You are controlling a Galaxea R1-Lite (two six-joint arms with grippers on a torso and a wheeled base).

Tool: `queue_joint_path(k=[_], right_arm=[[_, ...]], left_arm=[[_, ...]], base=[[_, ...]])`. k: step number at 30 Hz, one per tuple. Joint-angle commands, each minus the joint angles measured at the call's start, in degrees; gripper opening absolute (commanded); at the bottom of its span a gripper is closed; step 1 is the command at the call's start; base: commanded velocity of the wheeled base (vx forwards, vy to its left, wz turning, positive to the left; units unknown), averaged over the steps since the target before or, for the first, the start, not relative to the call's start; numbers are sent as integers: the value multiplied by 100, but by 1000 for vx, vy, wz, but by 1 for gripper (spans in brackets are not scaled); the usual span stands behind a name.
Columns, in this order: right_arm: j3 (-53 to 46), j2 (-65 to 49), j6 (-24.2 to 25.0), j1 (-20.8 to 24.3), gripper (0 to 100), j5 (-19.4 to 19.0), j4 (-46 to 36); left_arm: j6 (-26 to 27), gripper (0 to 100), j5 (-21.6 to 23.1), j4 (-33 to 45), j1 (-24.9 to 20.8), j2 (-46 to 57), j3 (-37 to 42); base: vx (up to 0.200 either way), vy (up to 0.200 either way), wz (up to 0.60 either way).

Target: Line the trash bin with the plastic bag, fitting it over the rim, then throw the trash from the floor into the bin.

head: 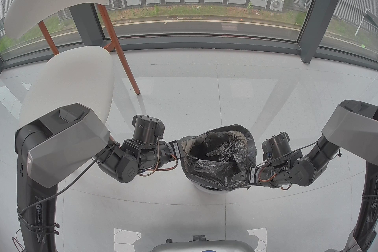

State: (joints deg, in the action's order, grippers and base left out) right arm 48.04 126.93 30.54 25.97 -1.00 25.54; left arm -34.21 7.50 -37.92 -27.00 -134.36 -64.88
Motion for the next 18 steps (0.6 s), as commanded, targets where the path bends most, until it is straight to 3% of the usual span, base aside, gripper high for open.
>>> queue_joint_path(k=[1, 18], right_arm=[[-41, 236, 5, 5, 100, 12, 118], [21, 412, 137, 137, 100, 135, 206]], left_arm=[[-7, 0, -47, 4, 11, -2, 10], [-7, 0, -73, 4, 11, -20, 2]], base=[[0, 0, 0], [0, 0, 0]])
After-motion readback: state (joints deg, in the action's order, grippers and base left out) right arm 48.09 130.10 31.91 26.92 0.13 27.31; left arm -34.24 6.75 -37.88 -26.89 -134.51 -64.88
